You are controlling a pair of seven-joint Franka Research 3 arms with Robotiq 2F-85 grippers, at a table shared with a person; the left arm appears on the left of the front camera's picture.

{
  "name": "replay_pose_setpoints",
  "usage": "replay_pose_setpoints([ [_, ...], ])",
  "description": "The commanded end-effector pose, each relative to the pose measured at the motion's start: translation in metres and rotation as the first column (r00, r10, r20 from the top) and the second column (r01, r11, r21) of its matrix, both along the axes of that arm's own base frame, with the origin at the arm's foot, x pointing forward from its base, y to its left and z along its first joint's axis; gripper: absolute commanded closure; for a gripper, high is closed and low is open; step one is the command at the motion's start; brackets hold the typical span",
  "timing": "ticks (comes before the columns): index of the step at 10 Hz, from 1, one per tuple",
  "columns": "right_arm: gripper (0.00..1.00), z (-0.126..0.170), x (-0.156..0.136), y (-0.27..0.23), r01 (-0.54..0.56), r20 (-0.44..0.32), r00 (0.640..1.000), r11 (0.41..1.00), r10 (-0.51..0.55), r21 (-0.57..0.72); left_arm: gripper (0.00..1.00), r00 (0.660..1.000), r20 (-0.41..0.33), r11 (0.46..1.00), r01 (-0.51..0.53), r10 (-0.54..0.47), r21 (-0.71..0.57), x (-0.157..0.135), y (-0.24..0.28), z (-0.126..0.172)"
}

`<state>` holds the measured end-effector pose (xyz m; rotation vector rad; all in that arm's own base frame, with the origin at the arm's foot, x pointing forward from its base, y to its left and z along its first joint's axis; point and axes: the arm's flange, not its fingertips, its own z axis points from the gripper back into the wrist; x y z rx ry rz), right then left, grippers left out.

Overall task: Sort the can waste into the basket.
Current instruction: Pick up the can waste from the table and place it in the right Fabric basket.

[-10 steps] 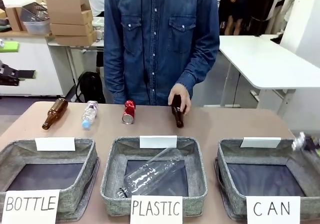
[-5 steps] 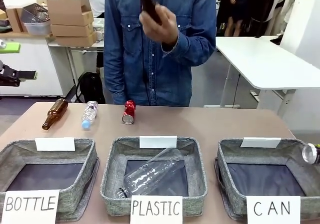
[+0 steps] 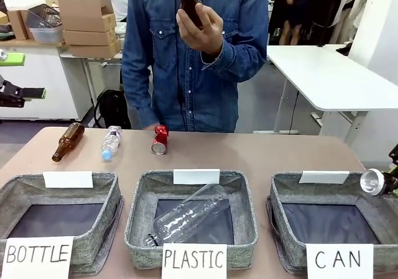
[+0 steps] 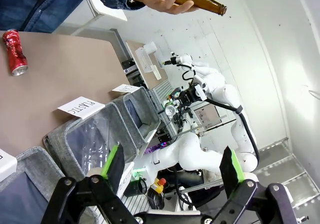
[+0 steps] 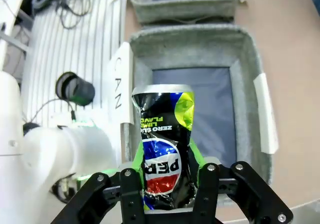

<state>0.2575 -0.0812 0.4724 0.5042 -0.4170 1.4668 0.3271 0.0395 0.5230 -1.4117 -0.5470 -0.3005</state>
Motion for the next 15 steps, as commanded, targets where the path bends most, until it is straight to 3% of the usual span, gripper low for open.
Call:
replay_pose_setpoints([
  [1, 0.49, -0.013, 0.002, -0.004, 0.008, 0.035, 0.999, 1.000, -0.008, 0.020, 0.00, 1.000, 0.025, 1.000, 0.003, -0.002, -0.017, 0.001, -0.001, 0.002],
  [2, 0.41, -0.016, 0.003, -0.006, -0.002, 0.090, 0.996, 1.000, 0.002, -0.002, 0.00, 1.000, 0.025, 1.000, 0.003, -0.002, -0.017, 0.001, -0.001, 0.002],
  [3, 0.21, -0.018, 0.001, -0.007, 0.005, 0.099, 0.995, 1.000, -0.006, 0.005, 0.00, 1.000, 0.025, 1.000, 0.003, -0.002, -0.017, 0.001, -0.001, 0.002],
  [5, 0.00, -0.022, -0.003, -0.007, 0.003, 0.104, 0.995, 1.000, -0.003, -0.001, 0.00, 1.000, 0.025, 1.000, 0.003, -0.002, -0.017, 0.001, -0.001, 0.002],
  [9, 0.00, -0.024, -0.004, -0.006, 0.063, 0.066, 0.996, 0.997, -0.066, 0.049, 0.00, 1.000, 0.025, 1.000, 0.003, -0.002, -0.017, 0.001, -0.001, 0.002],
  [10, 0.00, -0.016, -0.001, 0.001, 0.270, -0.106, 0.962, 0.936, -0.252, 0.224, 0.00, 1.000, 0.025, 1.000, 0.003, -0.002, -0.017, 0.001, -0.001, 0.002],
  [11, 0.00, -0.001, -0.001, 0.026, 0.682, -0.490, 0.721, 0.630, -0.490, 0.372, 0.00, 1.000, 0.025, 1.000, 0.003, -0.002, -0.017, 0.001, -0.001, 0.002],
  [12, 0.00, 0.008, -0.002, 0.045, 0.872, -0.667, 0.490, 0.307, -0.562, 0.381, 0.00, 1.000, 0.025, 1.000, 0.003, -0.002, -0.017, 0.001, -0.001, 0.002],
  [13, 0.00, 0.017, -0.003, 0.057, 0.957, -0.811, 0.262, 0.035, -0.524, 0.287, 0.00, 1.000, 0.025, 1.000, 0.003, -0.002, -0.017, 0.001, -0.001, 0.002],
  [14, 0.00, 0.027, -0.002, 0.059, 0.980, -0.910, 0.112, -0.104, -0.400, 0.167, 0.00, 1.000, 0.025, 1.000, 0.003, -0.002, -0.017, 0.001, -0.001, 0.002],
  [15, 0.00, 0.034, -0.002, 0.050, 0.981, -0.968, 0.021, -0.179, -0.251, 0.068, 0.00, 1.000, 0.025, 1.000, 0.003, -0.002, -0.017, 0.001, -0.001, 0.002],
])
